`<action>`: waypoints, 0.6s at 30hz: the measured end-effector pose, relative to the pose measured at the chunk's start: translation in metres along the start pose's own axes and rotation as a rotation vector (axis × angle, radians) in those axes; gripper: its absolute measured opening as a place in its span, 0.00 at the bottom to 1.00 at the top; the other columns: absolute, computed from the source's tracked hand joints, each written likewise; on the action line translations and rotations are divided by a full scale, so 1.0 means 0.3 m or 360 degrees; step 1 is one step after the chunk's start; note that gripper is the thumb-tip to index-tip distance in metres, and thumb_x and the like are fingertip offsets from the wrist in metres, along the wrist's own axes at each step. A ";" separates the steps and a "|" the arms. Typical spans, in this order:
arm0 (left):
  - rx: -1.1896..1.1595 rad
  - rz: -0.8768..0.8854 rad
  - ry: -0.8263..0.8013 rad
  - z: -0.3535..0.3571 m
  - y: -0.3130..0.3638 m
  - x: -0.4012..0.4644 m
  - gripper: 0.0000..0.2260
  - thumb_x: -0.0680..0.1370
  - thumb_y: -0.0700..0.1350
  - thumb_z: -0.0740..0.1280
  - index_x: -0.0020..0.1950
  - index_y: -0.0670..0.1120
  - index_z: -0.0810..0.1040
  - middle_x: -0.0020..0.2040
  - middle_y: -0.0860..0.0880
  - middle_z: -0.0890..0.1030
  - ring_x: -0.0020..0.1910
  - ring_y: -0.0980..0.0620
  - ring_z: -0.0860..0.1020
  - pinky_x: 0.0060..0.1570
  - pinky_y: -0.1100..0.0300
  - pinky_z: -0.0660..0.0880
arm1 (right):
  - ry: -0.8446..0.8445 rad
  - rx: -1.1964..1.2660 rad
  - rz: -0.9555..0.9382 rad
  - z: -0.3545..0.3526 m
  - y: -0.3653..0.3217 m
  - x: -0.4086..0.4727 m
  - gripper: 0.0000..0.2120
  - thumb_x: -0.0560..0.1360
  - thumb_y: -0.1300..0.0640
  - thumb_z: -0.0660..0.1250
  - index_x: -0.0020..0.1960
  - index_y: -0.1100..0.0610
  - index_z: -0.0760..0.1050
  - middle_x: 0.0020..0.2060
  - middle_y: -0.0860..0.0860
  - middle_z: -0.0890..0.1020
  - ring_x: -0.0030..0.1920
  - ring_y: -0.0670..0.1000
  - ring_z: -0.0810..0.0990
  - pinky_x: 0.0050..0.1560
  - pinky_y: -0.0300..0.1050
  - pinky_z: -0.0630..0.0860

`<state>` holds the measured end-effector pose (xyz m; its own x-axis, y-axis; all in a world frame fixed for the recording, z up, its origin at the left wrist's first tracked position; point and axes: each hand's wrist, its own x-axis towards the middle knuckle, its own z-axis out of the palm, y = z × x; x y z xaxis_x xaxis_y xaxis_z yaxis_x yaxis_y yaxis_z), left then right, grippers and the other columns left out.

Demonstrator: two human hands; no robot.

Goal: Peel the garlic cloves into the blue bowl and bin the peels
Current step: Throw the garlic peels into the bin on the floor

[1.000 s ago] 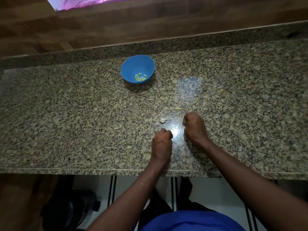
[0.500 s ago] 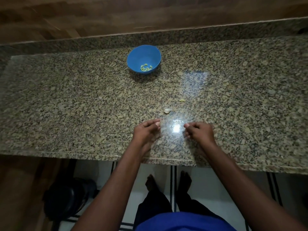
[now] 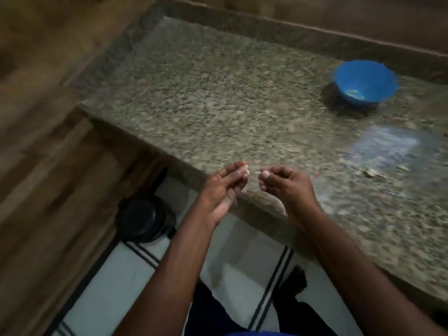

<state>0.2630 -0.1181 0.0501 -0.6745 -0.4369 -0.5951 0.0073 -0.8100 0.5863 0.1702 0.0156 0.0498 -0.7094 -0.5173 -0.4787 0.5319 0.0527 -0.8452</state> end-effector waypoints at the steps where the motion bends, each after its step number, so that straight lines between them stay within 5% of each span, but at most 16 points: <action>1: -0.0034 0.0036 0.0024 -0.086 0.061 -0.018 0.10 0.80 0.28 0.63 0.48 0.37 0.82 0.39 0.45 0.85 0.35 0.55 0.84 0.40 0.66 0.81 | -0.0045 -0.0056 0.0016 0.109 0.029 0.006 0.03 0.77 0.69 0.71 0.50 0.66 0.81 0.40 0.60 0.83 0.37 0.53 0.81 0.42 0.41 0.82; 4: -0.0143 0.0110 0.0077 -0.375 0.243 -0.065 0.17 0.80 0.27 0.62 0.42 0.40 0.87 0.39 0.45 0.85 0.36 0.55 0.84 0.40 0.66 0.81 | -0.0139 -0.0183 0.0071 0.434 0.159 0.024 0.02 0.77 0.67 0.71 0.47 0.63 0.82 0.37 0.57 0.84 0.35 0.52 0.81 0.36 0.40 0.80; 7: -0.0270 0.0135 0.0166 -0.692 0.418 -0.095 0.13 0.80 0.27 0.61 0.47 0.38 0.84 0.40 0.44 0.85 0.38 0.54 0.84 0.41 0.66 0.81 | -0.0217 -0.0239 0.0194 0.763 0.315 0.042 0.04 0.77 0.64 0.72 0.51 0.62 0.84 0.39 0.59 0.85 0.36 0.52 0.82 0.34 0.41 0.78; 12: -0.0463 0.0235 0.0373 -1.149 0.633 -0.130 0.10 0.80 0.27 0.61 0.49 0.36 0.80 0.38 0.44 0.85 0.36 0.54 0.85 0.39 0.66 0.81 | -0.0292 -0.0238 0.0347 1.226 0.531 0.093 0.05 0.77 0.64 0.72 0.50 0.65 0.84 0.40 0.59 0.84 0.39 0.53 0.82 0.44 0.44 0.81; 18: -0.0753 0.0207 0.0538 -1.546 0.734 -0.083 0.08 0.79 0.28 0.65 0.49 0.36 0.82 0.45 0.41 0.85 0.44 0.50 0.85 0.41 0.64 0.82 | -0.0265 -0.0410 0.0521 1.503 0.682 0.124 0.04 0.79 0.64 0.69 0.45 0.60 0.80 0.40 0.57 0.84 0.40 0.52 0.82 0.51 0.48 0.82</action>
<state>0.6238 -0.4669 -0.0610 -0.3743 -0.5817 -0.7222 0.4545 -0.7939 0.4039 0.4611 -0.3781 -0.0336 -0.4279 -0.5671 -0.7037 0.5684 0.4365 -0.6974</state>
